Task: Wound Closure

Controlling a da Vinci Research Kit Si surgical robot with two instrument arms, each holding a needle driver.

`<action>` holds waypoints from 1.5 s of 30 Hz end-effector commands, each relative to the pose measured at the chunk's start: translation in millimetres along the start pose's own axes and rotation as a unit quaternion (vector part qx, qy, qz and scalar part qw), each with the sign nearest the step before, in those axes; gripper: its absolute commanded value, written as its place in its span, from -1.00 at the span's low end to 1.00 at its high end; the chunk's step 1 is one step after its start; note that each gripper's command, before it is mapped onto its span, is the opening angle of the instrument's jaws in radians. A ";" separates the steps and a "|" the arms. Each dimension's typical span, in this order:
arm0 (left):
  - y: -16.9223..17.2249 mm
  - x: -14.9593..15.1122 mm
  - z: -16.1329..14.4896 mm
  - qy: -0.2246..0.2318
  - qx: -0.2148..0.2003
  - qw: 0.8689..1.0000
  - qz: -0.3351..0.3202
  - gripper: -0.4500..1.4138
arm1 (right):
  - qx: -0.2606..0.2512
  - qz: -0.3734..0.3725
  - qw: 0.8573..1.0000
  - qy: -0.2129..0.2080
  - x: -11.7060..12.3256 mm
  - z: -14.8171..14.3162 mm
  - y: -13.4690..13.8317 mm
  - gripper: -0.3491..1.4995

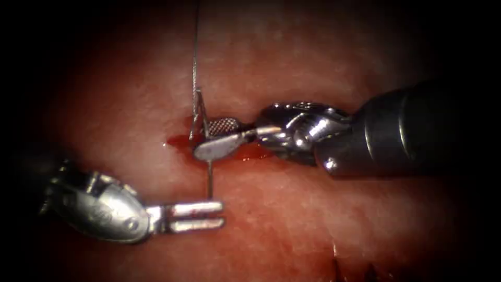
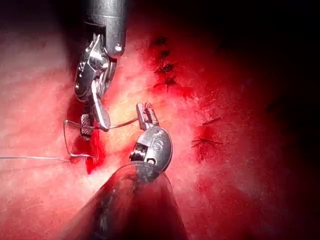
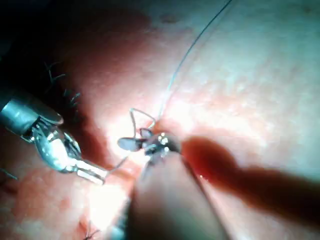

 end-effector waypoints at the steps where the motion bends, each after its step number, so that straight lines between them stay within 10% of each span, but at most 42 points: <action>1: 1.2 -0.5 0.2 -0.001 -0.002 1.000 -0.001 -1.00 | 0.001 0.004 1.000 0.000 -0.8 1.1 0.2 -0.15; 11: 1.2 -0.4 0.2 0.000 -0.003 1.000 0.002 -1.00 | 0.002 0.002 1.000 0.005 -0.6 1.9 0.5 -1.00; 16: 1.1 -0.4 0.2 0.000 -0.004 1.000 0.004 -1.00 | 0.003 -0.013 1.000 0.004 -0.4 1.3 0.8 -1.00; 21: 0.7 0.2 0.2 0.004 -0.005 0.995 -0.102 0.33 | -0.025 -0.056 0.998 0.025 0.3 0.1 1.9 -1.00; 24: 0.6 0.6 -0.4 0.005 -0.006 0.988 -0.151 0.57 | -0.037 -0.087 0.995 0.039 0.7 -0.7 2.6 -1.00; 29: 0.4 1.0 -2.2 0.009 -0.017 0.980 -0.199 0.51 | -0.053 -0.140 0.987 0.065 1.1 -1.6 3.3 -1.00; 37: -2.0 -0.6 -3.8 -0.004 -0.048 0.973 -0.226 -1.00 | -0.057 -0.220 0.970 0.087 1.8 -1.3 2.9 -1.00; 45: -5.2 -4.9 -1.7 -0.072 -0.064 0.972 -0.213 -1.00 | -0.063 -0.267 0.957 0.091 1.8 -1.2 2.5 -1.00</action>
